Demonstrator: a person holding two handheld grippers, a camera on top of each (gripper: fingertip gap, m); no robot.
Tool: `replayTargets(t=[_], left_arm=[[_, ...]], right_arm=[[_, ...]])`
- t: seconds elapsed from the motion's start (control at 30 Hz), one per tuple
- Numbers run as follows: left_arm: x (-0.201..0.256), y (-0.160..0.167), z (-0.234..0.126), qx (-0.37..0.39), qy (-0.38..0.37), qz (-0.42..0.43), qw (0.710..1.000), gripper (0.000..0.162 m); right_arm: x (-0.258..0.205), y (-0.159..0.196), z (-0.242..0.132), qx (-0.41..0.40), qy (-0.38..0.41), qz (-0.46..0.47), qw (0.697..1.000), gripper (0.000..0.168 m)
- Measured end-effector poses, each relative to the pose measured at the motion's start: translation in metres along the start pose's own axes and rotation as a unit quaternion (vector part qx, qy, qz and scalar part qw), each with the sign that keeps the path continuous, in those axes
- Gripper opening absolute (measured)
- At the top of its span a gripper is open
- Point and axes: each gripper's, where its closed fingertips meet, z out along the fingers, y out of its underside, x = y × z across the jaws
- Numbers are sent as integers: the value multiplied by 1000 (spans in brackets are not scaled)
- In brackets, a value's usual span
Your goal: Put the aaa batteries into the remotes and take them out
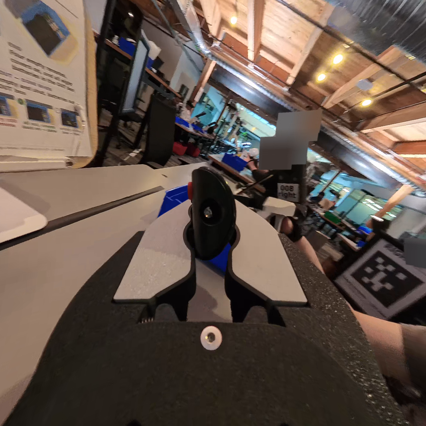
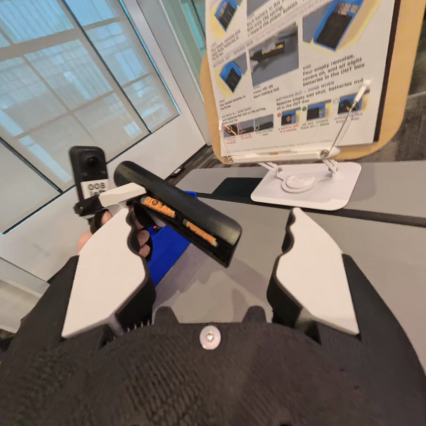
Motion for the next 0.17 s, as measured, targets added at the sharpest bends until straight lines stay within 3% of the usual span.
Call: replayTargets(t=[0.07, 0.17], left_arm=[[-5, 1, 1, 6, -29, 14, 999, 25], [-6, 0, 1, 21, -42, 10, 999, 25]], right_arm=[[3, 13, 11, -16, 17, 17, 1000, 134], [7, 25, 25, -31, 31, 30, 999, 138]])
